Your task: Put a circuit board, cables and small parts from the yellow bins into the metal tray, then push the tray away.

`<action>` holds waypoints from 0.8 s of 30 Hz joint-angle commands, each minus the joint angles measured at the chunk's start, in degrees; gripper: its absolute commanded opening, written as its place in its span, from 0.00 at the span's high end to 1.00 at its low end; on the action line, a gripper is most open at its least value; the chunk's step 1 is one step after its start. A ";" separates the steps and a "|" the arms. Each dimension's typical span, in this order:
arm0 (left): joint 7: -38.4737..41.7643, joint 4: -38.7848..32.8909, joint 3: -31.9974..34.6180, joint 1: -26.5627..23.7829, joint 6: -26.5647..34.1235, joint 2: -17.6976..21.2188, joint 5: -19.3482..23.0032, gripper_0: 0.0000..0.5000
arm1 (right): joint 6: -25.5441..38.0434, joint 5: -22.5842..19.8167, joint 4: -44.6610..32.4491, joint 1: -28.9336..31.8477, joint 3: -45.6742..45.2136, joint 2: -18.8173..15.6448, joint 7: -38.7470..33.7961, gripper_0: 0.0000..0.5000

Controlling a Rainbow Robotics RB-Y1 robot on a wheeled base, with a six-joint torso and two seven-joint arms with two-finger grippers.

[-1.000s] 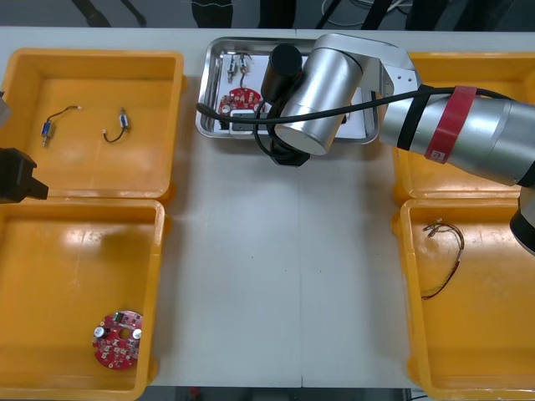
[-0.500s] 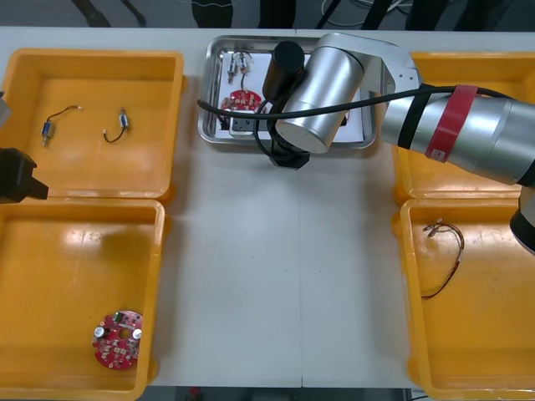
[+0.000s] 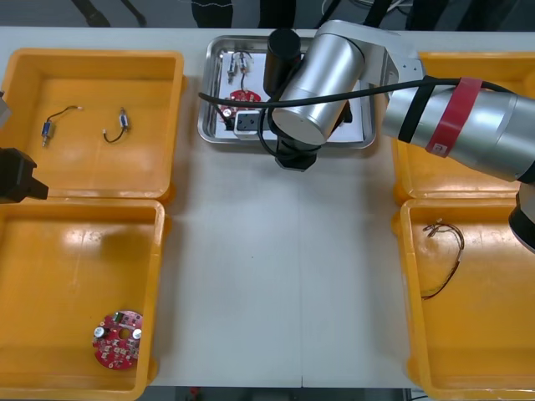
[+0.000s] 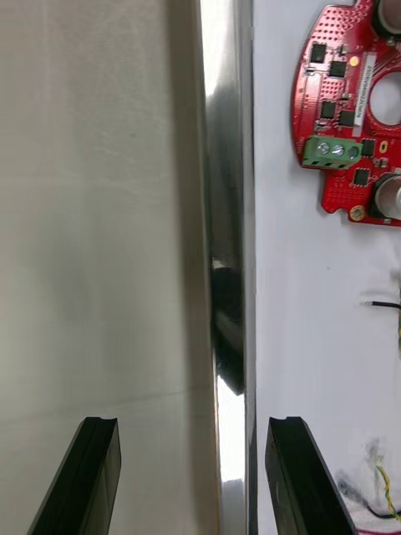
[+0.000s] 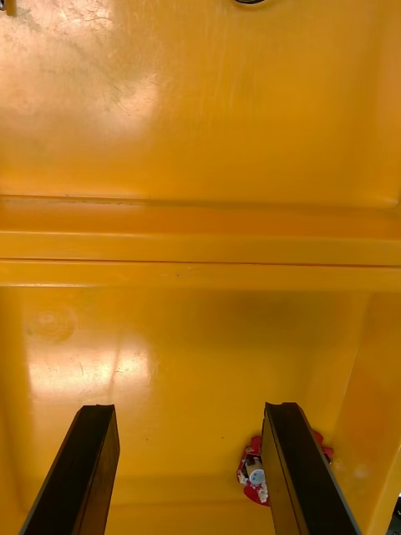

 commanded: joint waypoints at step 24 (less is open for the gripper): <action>-5.33 -1.58 1.76 1.24 0.38 2.41 -0.49 0.00 | 38.32 4.16 -29.89 12.26 -29.62 -4.17 -18.51 0.00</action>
